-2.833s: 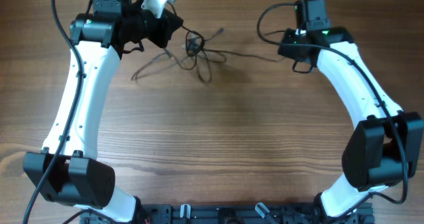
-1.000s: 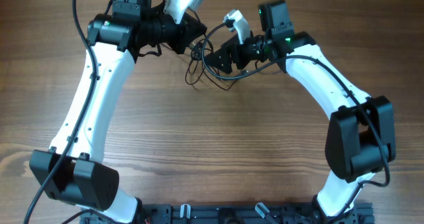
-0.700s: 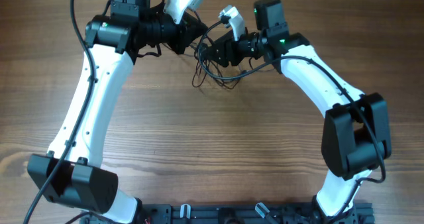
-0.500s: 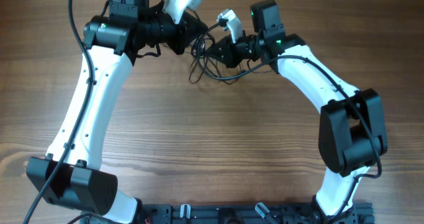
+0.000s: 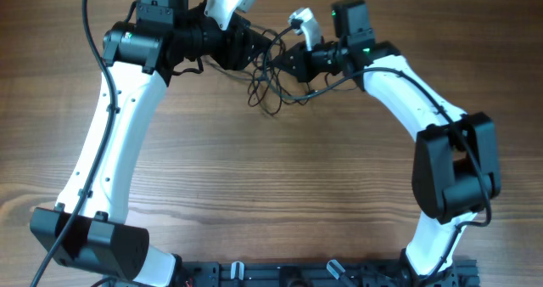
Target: Untangle cables
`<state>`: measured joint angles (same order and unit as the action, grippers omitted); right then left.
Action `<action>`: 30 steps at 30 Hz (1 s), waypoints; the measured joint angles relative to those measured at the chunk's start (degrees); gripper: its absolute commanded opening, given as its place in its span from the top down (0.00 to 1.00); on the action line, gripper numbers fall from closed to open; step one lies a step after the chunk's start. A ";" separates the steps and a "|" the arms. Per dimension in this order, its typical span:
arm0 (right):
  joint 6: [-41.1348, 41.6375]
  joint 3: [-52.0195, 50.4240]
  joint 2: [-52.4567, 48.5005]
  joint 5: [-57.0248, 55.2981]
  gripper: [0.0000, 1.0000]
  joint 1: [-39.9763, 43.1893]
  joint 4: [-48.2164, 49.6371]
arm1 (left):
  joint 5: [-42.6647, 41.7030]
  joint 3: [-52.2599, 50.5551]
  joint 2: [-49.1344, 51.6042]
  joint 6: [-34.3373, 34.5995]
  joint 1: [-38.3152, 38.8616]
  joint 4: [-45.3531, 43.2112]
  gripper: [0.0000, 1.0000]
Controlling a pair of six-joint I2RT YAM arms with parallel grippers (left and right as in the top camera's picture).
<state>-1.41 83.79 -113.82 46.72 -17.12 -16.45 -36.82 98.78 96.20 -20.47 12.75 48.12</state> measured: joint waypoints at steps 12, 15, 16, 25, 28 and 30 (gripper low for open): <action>0.09 0.00 12.00 4.87 0.95 4.81 -0.85 | 0.26 0.13 0.59 -0.28 0.00 1.27 0.41; 0.09 -0.02 13.55 6.03 0.95 4.70 -1.22 | -1.36 0.20 1.44 -2.05 0.00 2.40 0.41; 0.11 0.00 13.90 6.43 0.95 4.68 -1.53 | -2.21 0.20 1.95 -2.82 0.00 2.51 0.42; 0.11 -0.02 14.23 10.99 0.95 4.68 -2.78 | -4.98 0.20 4.63 -4.79 0.00 2.69 0.47; 0.13 -0.02 14.23 12.52 0.95 4.68 -2.54 | -5.33 0.20 4.70 -4.98 0.00 2.64 0.47; 0.11 -0.02 14.23 13.35 0.95 4.68 -2.38 | -5.44 0.20 4.70 -4.98 0.00 2.64 0.48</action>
<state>-1.30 83.77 -99.59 60.07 -12.45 -18.83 -42.26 98.98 100.90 -25.45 12.75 50.76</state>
